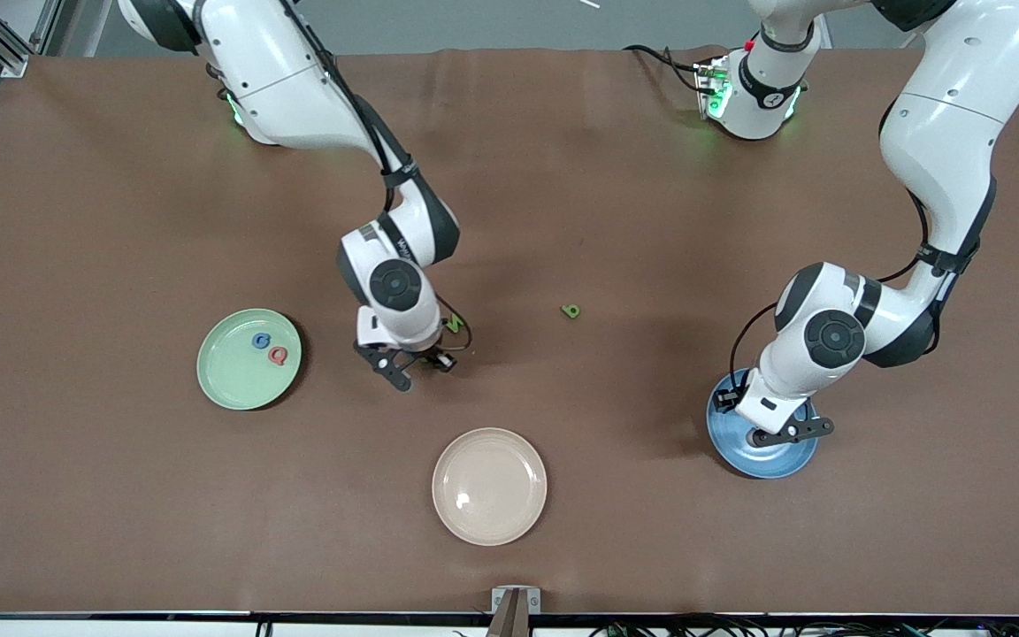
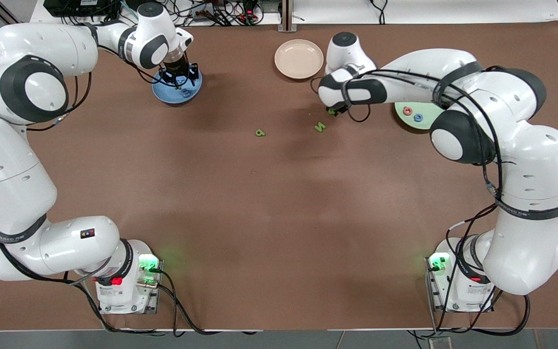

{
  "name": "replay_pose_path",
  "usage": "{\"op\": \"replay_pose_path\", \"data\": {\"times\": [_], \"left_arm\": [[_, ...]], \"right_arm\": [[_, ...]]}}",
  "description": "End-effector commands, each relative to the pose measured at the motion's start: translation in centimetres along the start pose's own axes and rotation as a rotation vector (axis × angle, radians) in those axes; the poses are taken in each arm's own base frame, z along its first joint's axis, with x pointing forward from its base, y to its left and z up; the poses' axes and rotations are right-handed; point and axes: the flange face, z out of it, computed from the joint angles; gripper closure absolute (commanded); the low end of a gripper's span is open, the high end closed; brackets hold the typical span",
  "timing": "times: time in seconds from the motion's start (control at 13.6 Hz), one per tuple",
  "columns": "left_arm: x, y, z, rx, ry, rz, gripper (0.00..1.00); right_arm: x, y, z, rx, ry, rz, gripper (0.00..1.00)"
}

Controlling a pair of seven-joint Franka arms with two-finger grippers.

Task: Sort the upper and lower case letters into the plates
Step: 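Drop the B on the green plate while the left gripper drops E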

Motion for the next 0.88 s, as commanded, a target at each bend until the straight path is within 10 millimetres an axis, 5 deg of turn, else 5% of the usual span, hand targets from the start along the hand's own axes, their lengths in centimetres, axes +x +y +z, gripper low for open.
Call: {"op": "replay_pose_path", "data": {"times": [0.0,0.15,0.37,0.59,0.81], "left_arm": [[-0.3,1.2,-1.2,0.010,0.018,0.015,0.12],[-2.1,3.7,-2.7,0.006,-0.001,-0.019,0.12],[-6.2,10.1,-4.3,-0.003,-0.059,-0.143,0.16],[-10.3,14.3,-3.4,0.017,-0.084,-0.252,0.21],[-14.0,18.2,-2.6,0.016,-0.091,-0.328,0.22]], "right_arm": [[5.1,3.9,-4.3,-0.022,-0.027,-0.077,1.00],[9.1,8.1,-6.7,-0.007,-0.037,-0.161,1.00],[14.4,14.8,-8.4,0.003,-0.055,-0.273,1.00],[19.6,20.7,-7.9,0.010,-0.069,-0.363,1.00],[22.5,24.6,-6.5,0.018,-0.077,-0.415,1.00]]}}
